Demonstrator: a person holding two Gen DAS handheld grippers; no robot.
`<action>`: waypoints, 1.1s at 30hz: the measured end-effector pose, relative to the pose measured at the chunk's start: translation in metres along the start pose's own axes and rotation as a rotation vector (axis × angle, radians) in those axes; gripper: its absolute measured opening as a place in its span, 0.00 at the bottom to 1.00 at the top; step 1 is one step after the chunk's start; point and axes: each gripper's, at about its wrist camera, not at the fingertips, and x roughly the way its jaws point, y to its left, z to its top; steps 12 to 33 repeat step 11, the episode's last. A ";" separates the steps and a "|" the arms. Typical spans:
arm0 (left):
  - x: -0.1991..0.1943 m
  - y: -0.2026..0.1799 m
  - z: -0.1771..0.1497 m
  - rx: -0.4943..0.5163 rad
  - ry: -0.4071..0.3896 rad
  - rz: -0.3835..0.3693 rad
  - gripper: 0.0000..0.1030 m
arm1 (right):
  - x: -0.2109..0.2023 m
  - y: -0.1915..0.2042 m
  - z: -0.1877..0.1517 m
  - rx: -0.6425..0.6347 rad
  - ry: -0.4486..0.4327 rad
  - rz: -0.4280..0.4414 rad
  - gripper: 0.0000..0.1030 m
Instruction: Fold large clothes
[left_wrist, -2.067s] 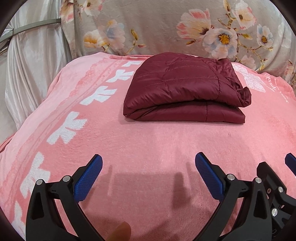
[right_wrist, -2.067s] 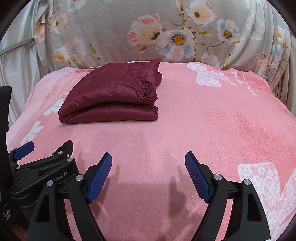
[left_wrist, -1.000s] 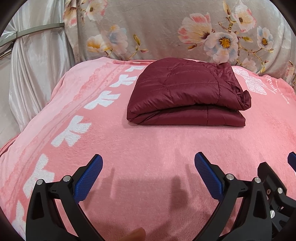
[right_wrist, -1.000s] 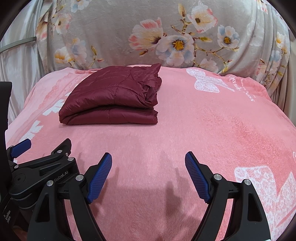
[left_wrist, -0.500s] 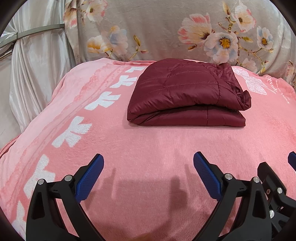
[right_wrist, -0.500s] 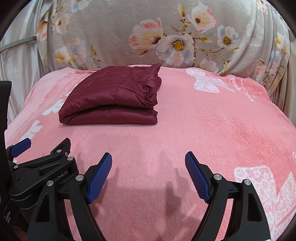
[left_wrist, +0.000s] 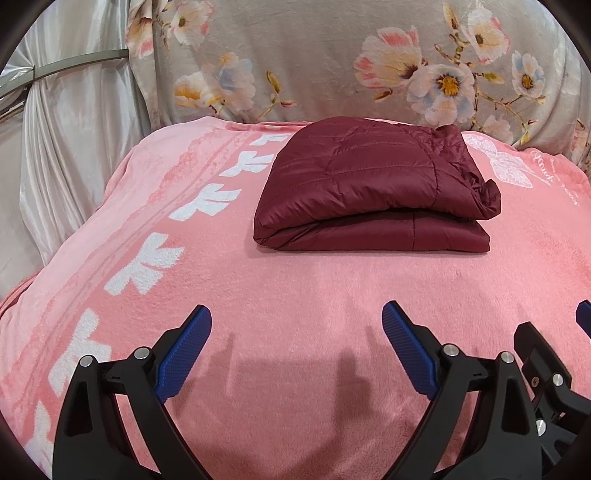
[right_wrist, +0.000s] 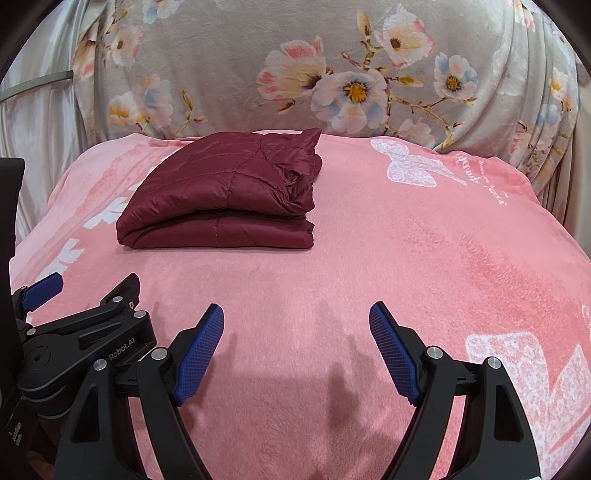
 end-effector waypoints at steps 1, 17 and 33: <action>0.000 0.000 0.000 0.000 0.000 0.000 0.88 | 0.000 0.000 0.000 0.000 0.000 0.001 0.77; -0.002 0.000 0.001 0.003 -0.004 -0.005 0.85 | 0.000 0.000 0.000 0.000 -0.001 0.000 0.77; -0.002 0.000 0.001 0.003 -0.004 -0.005 0.85 | 0.000 0.000 0.000 0.000 -0.001 0.000 0.77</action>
